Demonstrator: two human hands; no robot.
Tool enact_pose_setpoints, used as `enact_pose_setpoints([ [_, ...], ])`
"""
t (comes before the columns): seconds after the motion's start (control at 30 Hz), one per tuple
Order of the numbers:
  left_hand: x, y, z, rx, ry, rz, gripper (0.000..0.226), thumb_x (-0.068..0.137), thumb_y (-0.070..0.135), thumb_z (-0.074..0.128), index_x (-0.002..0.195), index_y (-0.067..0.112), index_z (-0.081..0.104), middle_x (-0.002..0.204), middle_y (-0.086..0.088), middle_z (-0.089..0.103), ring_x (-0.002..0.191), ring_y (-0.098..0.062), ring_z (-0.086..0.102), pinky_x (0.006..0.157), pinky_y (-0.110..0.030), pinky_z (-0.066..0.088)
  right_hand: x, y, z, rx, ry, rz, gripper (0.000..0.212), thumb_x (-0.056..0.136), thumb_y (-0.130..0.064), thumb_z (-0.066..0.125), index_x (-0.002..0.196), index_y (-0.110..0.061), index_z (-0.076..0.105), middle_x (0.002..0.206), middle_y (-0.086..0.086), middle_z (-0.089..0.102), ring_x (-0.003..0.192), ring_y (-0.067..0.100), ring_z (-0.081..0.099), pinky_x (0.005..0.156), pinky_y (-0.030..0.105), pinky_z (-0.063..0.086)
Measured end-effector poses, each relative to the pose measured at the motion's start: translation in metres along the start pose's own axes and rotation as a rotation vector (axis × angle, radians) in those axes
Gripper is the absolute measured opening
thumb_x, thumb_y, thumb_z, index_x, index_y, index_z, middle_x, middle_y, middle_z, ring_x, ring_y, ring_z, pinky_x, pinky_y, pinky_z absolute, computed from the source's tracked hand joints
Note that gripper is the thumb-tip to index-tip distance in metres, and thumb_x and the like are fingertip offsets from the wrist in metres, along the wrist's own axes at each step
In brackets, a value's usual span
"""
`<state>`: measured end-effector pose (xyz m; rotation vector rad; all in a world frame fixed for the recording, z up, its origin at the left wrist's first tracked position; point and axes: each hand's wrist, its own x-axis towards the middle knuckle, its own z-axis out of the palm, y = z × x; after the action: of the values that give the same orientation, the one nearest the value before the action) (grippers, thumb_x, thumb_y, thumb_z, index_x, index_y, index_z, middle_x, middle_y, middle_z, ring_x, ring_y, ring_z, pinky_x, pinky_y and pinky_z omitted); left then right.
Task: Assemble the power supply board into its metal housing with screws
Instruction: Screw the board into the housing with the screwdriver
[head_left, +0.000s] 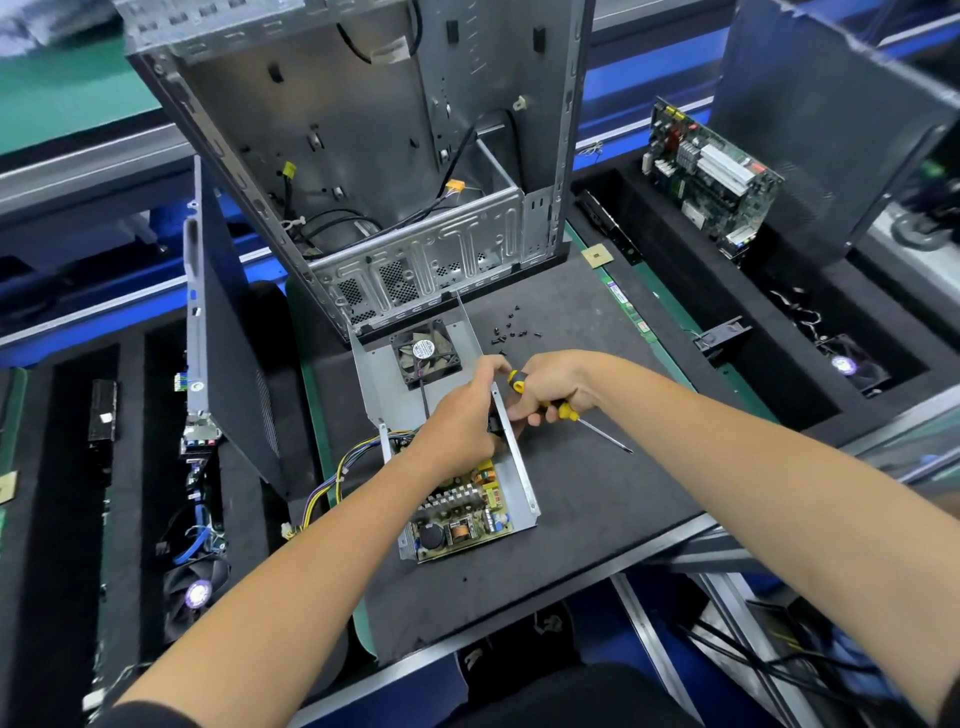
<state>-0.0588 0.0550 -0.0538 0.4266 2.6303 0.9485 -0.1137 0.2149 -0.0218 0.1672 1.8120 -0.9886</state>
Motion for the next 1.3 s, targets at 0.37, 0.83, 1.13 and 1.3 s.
enact_pose_setpoints([
  [0.37, -0.003, -0.001, -0.003, -0.007, 0.042, 0.115, 0.067, 0.071, 0.028, 0.065, 0.130, 0.037, 0.035, 0.074, 0.016, 0.050, 0.069, 0.000, 0.053, 0.060, -0.011, 0.037, -0.003, 0.005, 0.005, 0.038, 0.022, 0.020, 0.019, 0.093, -0.004, 0.058, 0.074, -0.006, 0.055, 0.051, 0.004, 0.063, 0.034, 0.005, 0.045, 0.033, 0.014, 0.032],
  [0.83, -0.002, 0.002, -0.005, 0.135, -0.042, 0.074, 0.077, 0.074, 0.000, 0.066, 0.127, 0.041, 0.028, 0.074, 0.016, 0.043, 0.062, -0.003, 0.046, 0.047, -0.020, 0.028, 0.002, 0.010, 0.007, 0.104, 0.042, 0.044, 0.016, 0.094, -0.006, 0.057, 0.078, -0.006, 0.055, 0.051, 0.001, 0.065, 0.046, 0.006, 0.042, 0.037, 0.014, 0.031],
  [1.13, -0.004, 0.012, -0.007, 0.430, 0.070, 0.149, 0.056, 0.070, 0.000, 0.067, 0.116, 0.017, 0.039, 0.087, -0.008, 0.057, 0.085, -0.031, 0.051, 0.063, -0.041, 0.043, 0.011, 0.011, 0.012, 0.035, 0.109, 0.007, 0.017, 0.092, -0.003, 0.059, 0.077, -0.010, 0.055, 0.064, 0.001, 0.062, 0.049, 0.009, 0.049, 0.037, 0.017, 0.034],
  [1.3, -0.009, 0.017, -0.009, 0.554, 0.138, 0.060, 0.053, 0.069, 0.012, 0.075, 0.106, 0.013, 0.038, 0.086, -0.006, 0.058, 0.078, -0.029, 0.054, 0.058, -0.034, 0.035, 0.011, 0.008, 0.012, 0.033, 0.070, 0.006, 0.019, 0.093, -0.003, 0.056, 0.079, -0.013, 0.051, 0.074, 0.004, 0.058, 0.053, 0.010, 0.046, 0.034, 0.015, 0.032],
])
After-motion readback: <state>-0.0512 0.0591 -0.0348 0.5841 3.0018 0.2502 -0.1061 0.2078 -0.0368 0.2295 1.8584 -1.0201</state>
